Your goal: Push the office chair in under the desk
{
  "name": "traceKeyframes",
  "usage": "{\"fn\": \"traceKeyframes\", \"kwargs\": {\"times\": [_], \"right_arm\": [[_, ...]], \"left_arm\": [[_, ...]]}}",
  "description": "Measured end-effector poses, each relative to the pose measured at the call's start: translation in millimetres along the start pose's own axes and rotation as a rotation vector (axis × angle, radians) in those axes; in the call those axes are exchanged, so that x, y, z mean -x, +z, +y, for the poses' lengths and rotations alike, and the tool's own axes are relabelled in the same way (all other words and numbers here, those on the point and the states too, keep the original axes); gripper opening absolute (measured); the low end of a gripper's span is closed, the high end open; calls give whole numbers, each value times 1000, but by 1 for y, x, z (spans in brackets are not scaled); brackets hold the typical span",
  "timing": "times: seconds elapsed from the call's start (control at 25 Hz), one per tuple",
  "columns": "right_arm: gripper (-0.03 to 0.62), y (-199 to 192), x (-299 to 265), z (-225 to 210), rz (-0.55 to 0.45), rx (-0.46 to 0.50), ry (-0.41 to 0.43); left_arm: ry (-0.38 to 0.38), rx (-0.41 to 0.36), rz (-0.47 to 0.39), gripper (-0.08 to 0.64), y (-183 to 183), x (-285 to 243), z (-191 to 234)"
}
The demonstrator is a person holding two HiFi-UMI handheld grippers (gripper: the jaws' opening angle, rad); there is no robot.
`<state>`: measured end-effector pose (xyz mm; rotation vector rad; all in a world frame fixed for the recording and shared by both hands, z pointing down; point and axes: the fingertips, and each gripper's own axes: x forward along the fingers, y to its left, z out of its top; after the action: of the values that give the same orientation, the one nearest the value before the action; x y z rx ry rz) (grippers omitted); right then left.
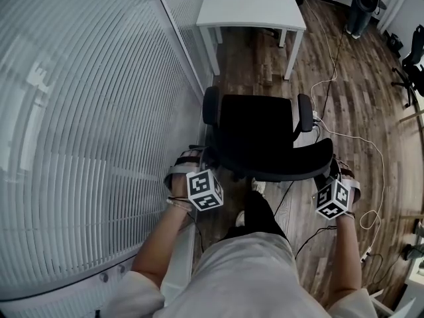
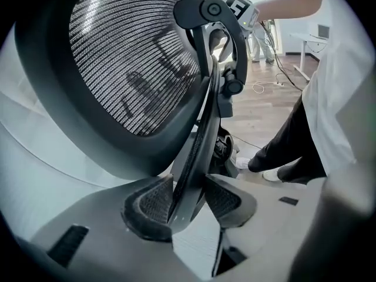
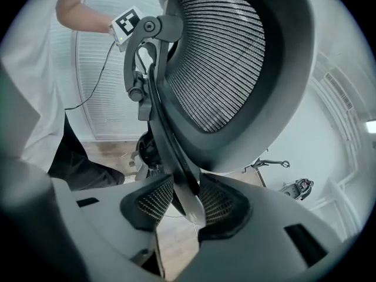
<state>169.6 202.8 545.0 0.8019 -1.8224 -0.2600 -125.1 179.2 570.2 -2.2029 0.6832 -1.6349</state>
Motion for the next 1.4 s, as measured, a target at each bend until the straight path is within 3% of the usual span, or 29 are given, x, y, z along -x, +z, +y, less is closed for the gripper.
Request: {"fn": "traceKeyframes", "kwargs": {"times": [1.4], "right_arm": [[149,25,-113,-136,-30,4,36]], "left_arm": [[-6,42,28,184,14,-104,144]]}}
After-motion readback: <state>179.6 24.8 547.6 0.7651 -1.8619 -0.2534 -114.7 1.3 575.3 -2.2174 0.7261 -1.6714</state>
